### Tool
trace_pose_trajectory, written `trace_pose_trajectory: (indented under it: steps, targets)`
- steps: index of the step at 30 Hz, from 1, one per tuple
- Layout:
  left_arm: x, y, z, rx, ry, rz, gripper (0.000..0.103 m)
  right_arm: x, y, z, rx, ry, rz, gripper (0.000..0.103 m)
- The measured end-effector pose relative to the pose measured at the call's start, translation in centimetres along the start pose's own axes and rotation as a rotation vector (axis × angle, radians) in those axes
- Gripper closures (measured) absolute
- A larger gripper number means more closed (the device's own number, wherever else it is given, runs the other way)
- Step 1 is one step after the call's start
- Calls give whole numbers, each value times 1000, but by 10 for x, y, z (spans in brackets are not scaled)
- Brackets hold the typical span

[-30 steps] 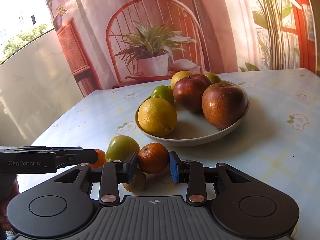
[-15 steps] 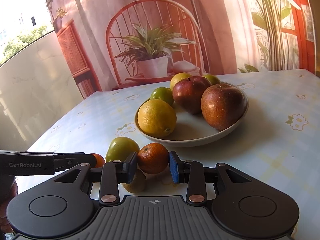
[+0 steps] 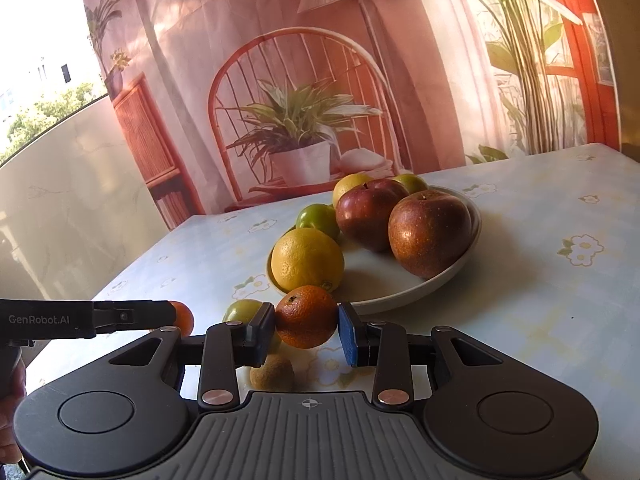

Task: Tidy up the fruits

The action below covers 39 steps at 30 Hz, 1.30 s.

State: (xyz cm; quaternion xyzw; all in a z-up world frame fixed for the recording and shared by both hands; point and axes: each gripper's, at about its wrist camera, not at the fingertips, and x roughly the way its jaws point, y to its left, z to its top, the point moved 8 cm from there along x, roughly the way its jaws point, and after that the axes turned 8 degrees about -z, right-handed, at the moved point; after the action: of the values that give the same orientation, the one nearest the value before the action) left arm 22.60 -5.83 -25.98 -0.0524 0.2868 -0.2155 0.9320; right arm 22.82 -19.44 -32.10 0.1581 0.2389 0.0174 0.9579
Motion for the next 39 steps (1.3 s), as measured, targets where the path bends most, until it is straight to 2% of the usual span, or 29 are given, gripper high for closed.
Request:
trace_pose_trajectory:
  steps: [4, 9, 12, 20, 27, 30, 39]
  targets:
    - [0, -8, 15, 74, -9, 16, 71, -1, -4, 5, 12, -6, -13, 72]
    - [7, -14, 33, 95, -14, 10, 71, -1, -5, 25, 8, -43, -12, 72]
    - [16, -18, 44, 96, -17, 4, 71, 7, -6, 33, -59, -49, -51, 72]
    - [56, -22, 72, 66, 18, -33, 71, 29, -17, 35, -64, 0, -87, 72]
    - [95, -18, 74, 47, 85, -20, 71, 36, -21, 26, -50, 19, -125, 72]
    - [103, -16, 72, 40, 99, -12, 71, 36, -26, 23, -27, 25, -125, 71]
    - [114, -12, 72, 31, 107, 1, 71, 36, -19, 20, -64, 18, -115, 71]
